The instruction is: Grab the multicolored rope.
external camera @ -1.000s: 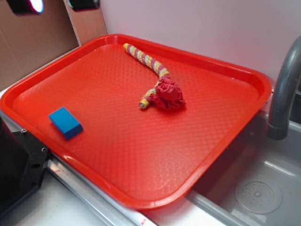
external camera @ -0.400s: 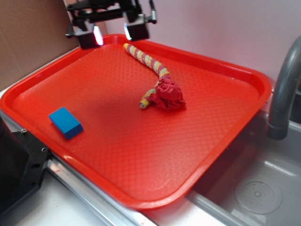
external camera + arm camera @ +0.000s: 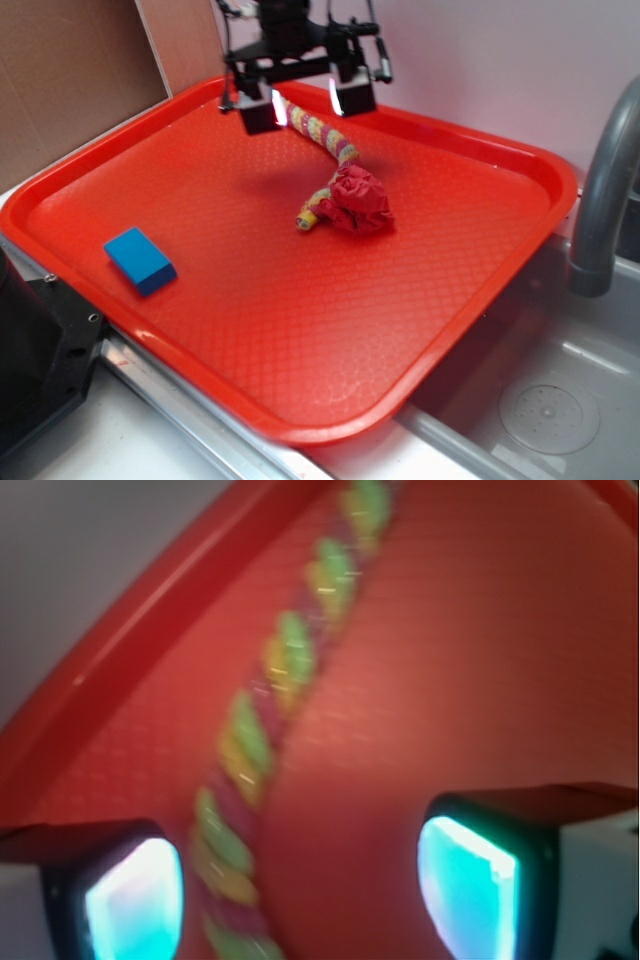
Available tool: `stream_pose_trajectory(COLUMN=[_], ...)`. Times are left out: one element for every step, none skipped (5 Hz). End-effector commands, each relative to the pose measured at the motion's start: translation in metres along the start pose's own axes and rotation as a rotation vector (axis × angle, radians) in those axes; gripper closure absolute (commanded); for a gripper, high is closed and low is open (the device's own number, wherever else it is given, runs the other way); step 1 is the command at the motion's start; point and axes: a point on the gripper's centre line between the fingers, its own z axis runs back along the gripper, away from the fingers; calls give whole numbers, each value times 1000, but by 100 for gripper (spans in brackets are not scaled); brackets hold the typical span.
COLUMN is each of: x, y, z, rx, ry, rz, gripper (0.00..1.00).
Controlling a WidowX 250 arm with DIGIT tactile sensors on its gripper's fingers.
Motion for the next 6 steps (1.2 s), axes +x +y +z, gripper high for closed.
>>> stream_pose_trajectory(x=[0, -1, 1, 3, 6, 15], y=[-9, -6, -9, -11, -9, 2], z=[-11, -22, -25, -29, -12, 38], rx=[-15, -7, 34, 71, 74, 48], ry=[-22, -12, -11, 17, 0, 25], rz=[-15, 3, 0, 7, -44, -182], gripper=[12, 100, 100, 100, 100, 100])
